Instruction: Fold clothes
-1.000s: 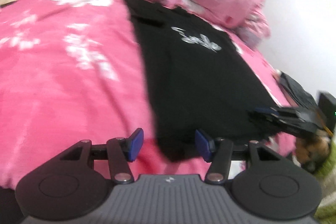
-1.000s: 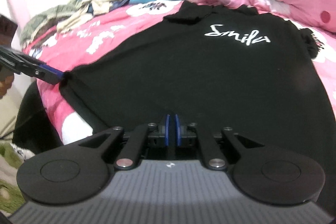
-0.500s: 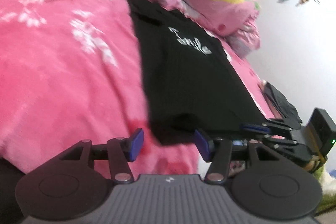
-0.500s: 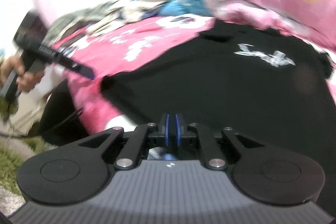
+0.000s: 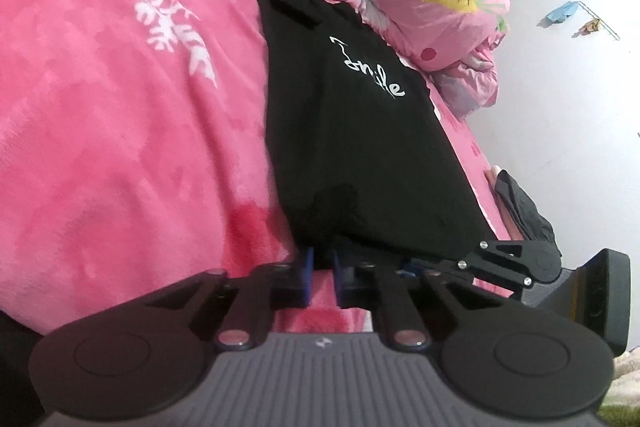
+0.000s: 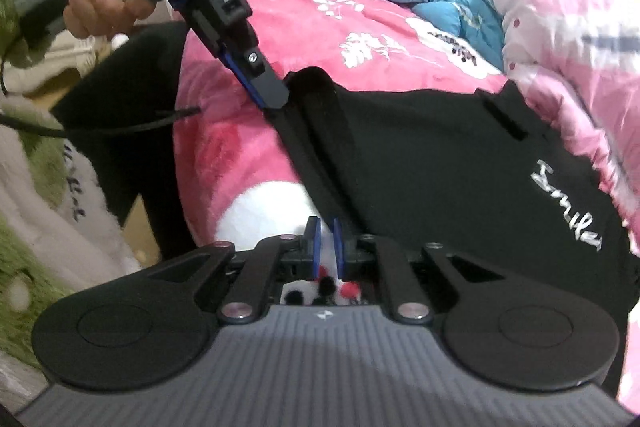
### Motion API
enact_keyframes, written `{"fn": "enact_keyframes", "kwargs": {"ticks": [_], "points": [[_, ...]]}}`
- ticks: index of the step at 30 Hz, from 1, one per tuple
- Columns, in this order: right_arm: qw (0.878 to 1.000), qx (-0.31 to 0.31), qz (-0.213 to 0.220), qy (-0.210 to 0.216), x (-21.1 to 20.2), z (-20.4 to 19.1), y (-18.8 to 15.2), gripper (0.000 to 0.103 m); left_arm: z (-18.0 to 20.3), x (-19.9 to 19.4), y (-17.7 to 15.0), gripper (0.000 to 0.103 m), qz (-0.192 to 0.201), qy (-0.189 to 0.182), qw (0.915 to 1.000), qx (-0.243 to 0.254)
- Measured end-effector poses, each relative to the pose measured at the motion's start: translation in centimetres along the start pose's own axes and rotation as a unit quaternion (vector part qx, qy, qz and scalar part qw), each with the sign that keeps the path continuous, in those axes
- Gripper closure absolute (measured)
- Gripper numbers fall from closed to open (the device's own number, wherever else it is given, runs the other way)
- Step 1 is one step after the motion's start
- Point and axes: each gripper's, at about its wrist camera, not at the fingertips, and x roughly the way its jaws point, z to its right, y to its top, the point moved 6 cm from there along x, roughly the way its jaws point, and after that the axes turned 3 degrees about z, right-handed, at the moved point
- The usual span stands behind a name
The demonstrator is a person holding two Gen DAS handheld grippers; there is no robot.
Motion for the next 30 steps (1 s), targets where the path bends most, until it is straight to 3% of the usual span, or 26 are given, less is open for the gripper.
{"fn": "enact_keyframes", "kwargs": {"ticks": [9,15,17,20,21,22,23,27,30], "points": [[0.997,-0.070,-0.014,-0.026,0.3,-0.6,-0.3,0.094,0.1,0.1,0.5,0.096,-0.001,-0.029,0.9993,-0.022],[0.997,-0.077,-0.017,-0.024,0.8,-0.3,-0.1,0.087,-0.1,0.4,0.3,0.067,-0.005,-0.040,0.9986,-0.034],[0.997,-0.072,-0.017,-0.024,0.9,0.0,0.0,0.080,0.0,0.6,0.4,0.064,-0.002,-0.043,0.9984,-0.038],[0.998,-0.054,-0.017,-0.018,1.1,0.5,0.1,0.078,0.1,1.0,0.6,0.071,0.003,-0.043,0.9983,-0.040],[0.999,-0.041,-0.017,-0.012,1.2,0.8,0.1,0.078,0.1,1.1,0.7,0.081,0.003,-0.041,0.9984,-0.039],[0.999,-0.029,-0.017,-0.007,1.2,1.1,0.2,0.078,0.1,1.3,0.8,0.098,0.003,-0.038,0.9985,-0.039],[1.000,-0.016,-0.016,-0.003,1.2,1.3,0.2,0.080,0.1,1.3,0.8,0.101,0.002,-0.036,0.9986,-0.039],[0.999,0.040,-0.016,0.017,0.9,2.3,0.1,0.083,0.0,1.1,1.1,0.103,0.009,-0.040,0.9982,-0.043],[0.997,0.073,-0.014,0.024,1.0,3.1,0.1,0.093,0.4,0.1,1.5,0.103,0.018,-0.065,0.9966,-0.047]]}}
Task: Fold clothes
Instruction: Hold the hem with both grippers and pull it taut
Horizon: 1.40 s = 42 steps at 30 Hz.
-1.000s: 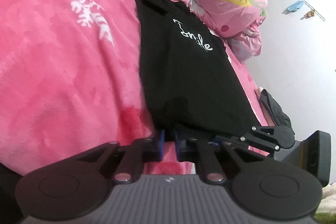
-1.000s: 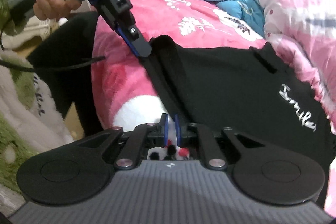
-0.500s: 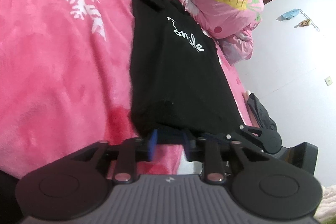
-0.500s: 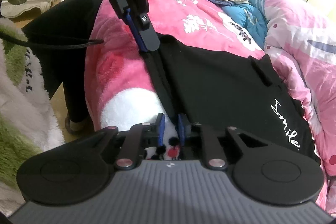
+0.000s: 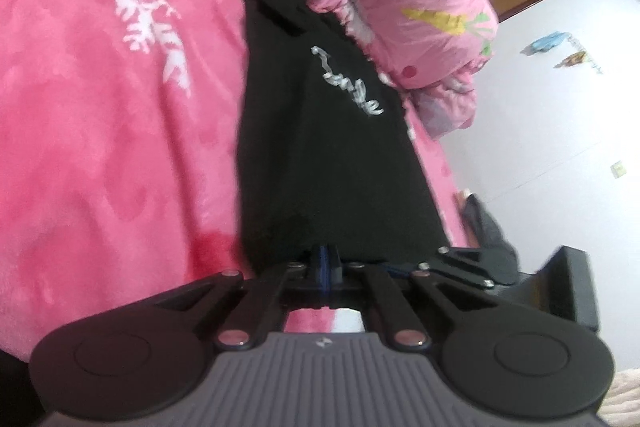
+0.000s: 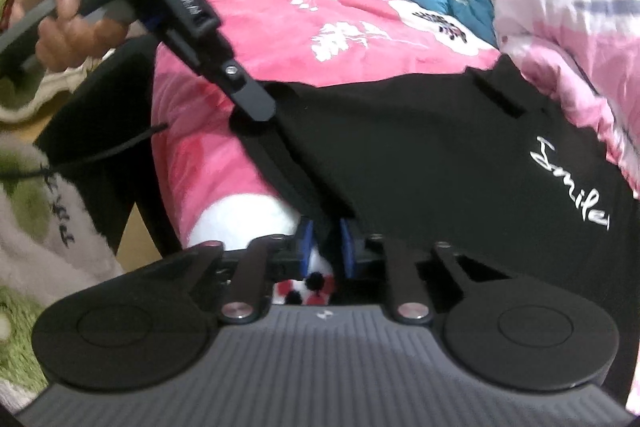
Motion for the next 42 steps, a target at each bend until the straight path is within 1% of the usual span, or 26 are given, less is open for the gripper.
{"fn": "enact_keyframes", "kwargs": {"ticks": [2,4,6,9,11,13,14,15,17,18,19,22,25,30,32,33,34,36,38,40,42], "points": [[0.999,0.032,0.007,0.017,-0.3,0.7,0.2,0.100,0.4,-0.8,0.3,0.103,0.003,-0.012,0.9999,0.000],[0.997,0.064,0.014,0.043,-0.7,1.2,0.5,0.103,0.6,-1.8,0.4,0.103,0.009,-0.017,0.9998,0.002],[0.995,0.073,0.018,0.071,-1.4,1.2,0.6,0.103,0.6,-2.7,0.5,0.103,0.012,-0.018,0.9998,0.005],[0.994,0.070,0.014,0.085,-2.0,1.0,0.4,0.103,0.0,-3.1,0.3,0.103,0.010,-0.004,0.9999,0.005],[0.992,0.081,0.011,0.101,-2.0,1.1,0.2,0.103,-0.3,-3.1,0.1,0.103,0.005,0.001,1.0000,0.004],[0.990,0.090,0.011,0.112,-2.0,1.2,0.2,0.103,-0.2,-2.7,-0.2,0.102,-0.004,0.005,0.9999,0.014],[0.990,0.089,0.009,0.111,-2.0,1.2,0.2,0.103,-0.1,-2.5,-0.3,0.102,-0.009,0.011,0.9996,0.025],[0.989,0.087,0.004,0.119,-2.0,1.2,0.2,0.103,0.1,-2.2,-0.6,0.099,-0.016,0.018,0.9990,0.038],[0.990,0.078,-0.001,0.120,-2.0,1.0,0.1,0.103,0.3,-1.4,-0.9,0.086,-0.024,0.041,0.9968,0.064],[0.990,0.072,-0.005,0.120,-1.9,0.8,-0.1,0.103,0.4,-1.1,-1.1,0.076,-0.026,0.051,0.9954,0.077],[0.991,0.067,-0.009,0.115,-1.7,0.7,-0.3,0.103,0.6,-0.8,-1.2,0.072,-0.028,0.059,0.9939,0.089],[0.991,0.066,-0.020,0.111,-1.0,0.3,-0.9,0.103,1.1,0.2,-1.4,0.070,-0.033,0.073,0.9904,0.113],[0.990,0.079,-0.011,0.113,-1.1,0.7,-0.7,0.103,1.5,0.8,-1.5,0.068,-0.036,0.080,0.9888,0.121],[0.988,0.095,0.004,0.121,-1.7,1.5,-0.4,0.103,1.9,1.4,-1.7,0.068,-0.036,0.103,0.9862,0.124],[0.988,0.099,0.008,0.122,-1.6,1.7,-0.4,0.103,2.4,1.2,-1.9,0.065,-0.037,0.114,0.9842,0.130],[0.987,0.102,0.010,0.122,-1.6,1.8,-0.5,0.103,2.7,1.1,-2.0,0.060,-0.037,0.120,0.9831,0.133],[0.987,0.104,0.013,0.124,-1.7,1.9,-0.4,0.103,3.1,1.0,-2.2,0.056,-0.036,0.126,0.9817,0.138],[0.986,0.110,0.019,0.126,-1.8,2.1,-0.4,0.103,3.8,0.8,-2.6,0.053,-0.031,0.144,0.9776,0.151],[0.986,0.110,0.024,0.127,-1.9,2.1,-0.5,0.103,4.3,0.7,-2.9,0.053,-0.021,0.171,0.9714,0.164],[0.986,0.107,0.025,0.127,-1.9,2.0,-0.7,0.103,4.5,0.6,-3.1,0.053,-0.011,0.193,0.9674,0.164],[0.986,0.106,0.027,0.127,-1.9,1.9,-0.9,0.103,4.5,0.5,-3.2,0.053,0.001,0.206,0.9667,0.152]]}}
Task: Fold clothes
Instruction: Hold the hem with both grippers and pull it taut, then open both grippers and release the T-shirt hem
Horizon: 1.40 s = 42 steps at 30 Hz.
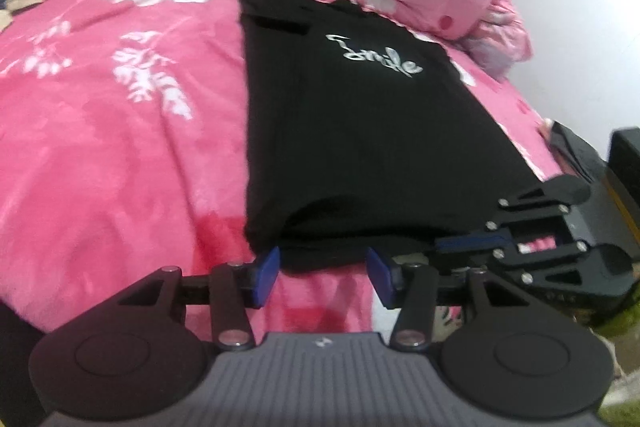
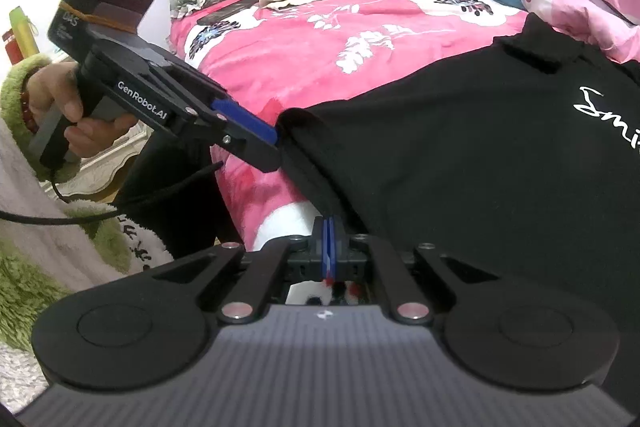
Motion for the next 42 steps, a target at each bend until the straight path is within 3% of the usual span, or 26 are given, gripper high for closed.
{"fn": "enact_keyframes", "kwargs": {"ticks": [4,8,16,17,19,20,22,31,36,42], "points": [[1.000,-0.002,0.006,0.001,0.0,0.1,-0.2,0.103,0.1,-0.6,0.1,0.053,0.017,0.030,0.9993,-0.015],[1.000,-0.004,0.015,0.001,-0.3,0.2,-0.3,0.103,0.0,-1.6,-0.1,0.051,0.027,0.084,0.9960,0.016],[1.000,-0.003,0.019,0.004,0.1,0.2,-0.4,0.103,-0.4,0.1,0.3,0.053,0.025,0.078,0.9966,0.002],[1.000,-0.005,0.019,0.003,0.1,0.2,-0.4,0.103,-0.4,0.3,0.4,0.055,0.026,0.080,0.9965,0.004],[1.000,-0.005,0.019,0.001,0.0,0.2,-0.3,0.103,-0.5,0.6,0.5,0.074,0.031,0.087,0.9957,0.009],[1.000,-0.006,0.020,0.001,0.0,0.2,-0.3,0.103,-0.6,0.7,0.5,0.091,0.032,0.092,0.9951,0.014],[1.000,-0.004,0.021,0.000,0.0,0.2,-0.2,0.103,-1.0,0.5,0.4,0.096,0.036,0.086,0.9955,0.011],[0.999,-0.027,0.002,0.033,-1.3,-0.3,0.5,0.103,-1.7,-3.4,2.2,0.098,0.051,0.010,0.9987,-0.001],[0.998,-0.037,-0.041,0.042,0.0,-0.8,-0.6,0.103,-2.6,-0.4,0.3,0.097,0.008,0.030,0.9991,0.028],[0.993,-0.073,-0.088,0.016,1.1,-2.6,-2.2,0.100,-3.0,-0.3,-0.4,0.097,0.019,0.023,0.9986,0.043]]}}
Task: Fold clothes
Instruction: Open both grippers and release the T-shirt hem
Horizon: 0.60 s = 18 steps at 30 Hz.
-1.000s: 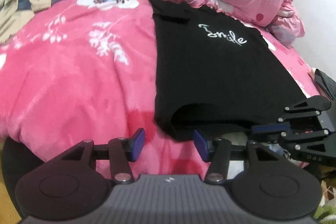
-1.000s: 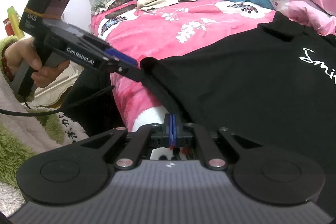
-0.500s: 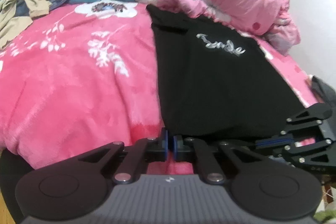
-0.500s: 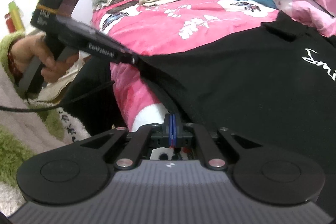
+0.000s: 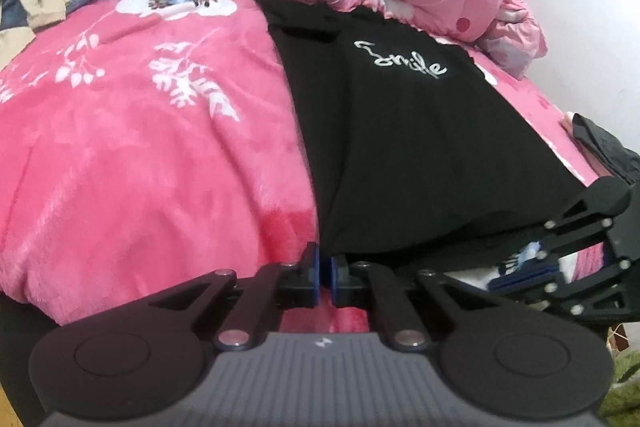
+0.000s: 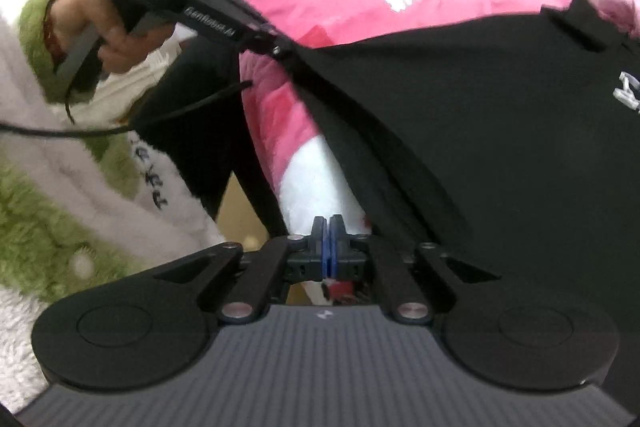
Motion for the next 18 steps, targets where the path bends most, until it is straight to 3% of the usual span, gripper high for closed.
{"fn": "enact_keyframes", "kwargs": {"ticks": [4,6,9,13,16,18], "points": [[0.999,-0.008,0.041,-0.021,-2.3,-0.1,1.3,0.100,0.2,0.0,-0.1,0.097,0.002,0.000,0.9999,0.011],[0.996,0.007,0.074,-0.053,-3.2,1.2,2.2,0.099,0.2,0.0,-0.1,0.097,0.003,0.001,0.9998,0.017],[0.994,0.009,0.079,-0.075,-2.5,2.8,3.0,0.096,0.3,-0.1,0.0,0.097,0.005,0.001,0.9997,0.023],[0.996,-0.013,0.059,-0.068,-0.6,3.1,3.0,0.074,0.3,-0.1,-0.2,0.097,0.009,0.001,0.9996,0.026],[0.997,-0.030,0.045,-0.059,0.4,3.0,2.7,0.075,0.3,-0.3,-0.2,0.097,0.013,0.001,0.9995,0.029],[0.996,-0.037,0.045,-0.065,0.3,2.9,2.9,0.086,0.3,-0.6,0.1,0.097,0.023,0.006,0.9992,0.033]]}}
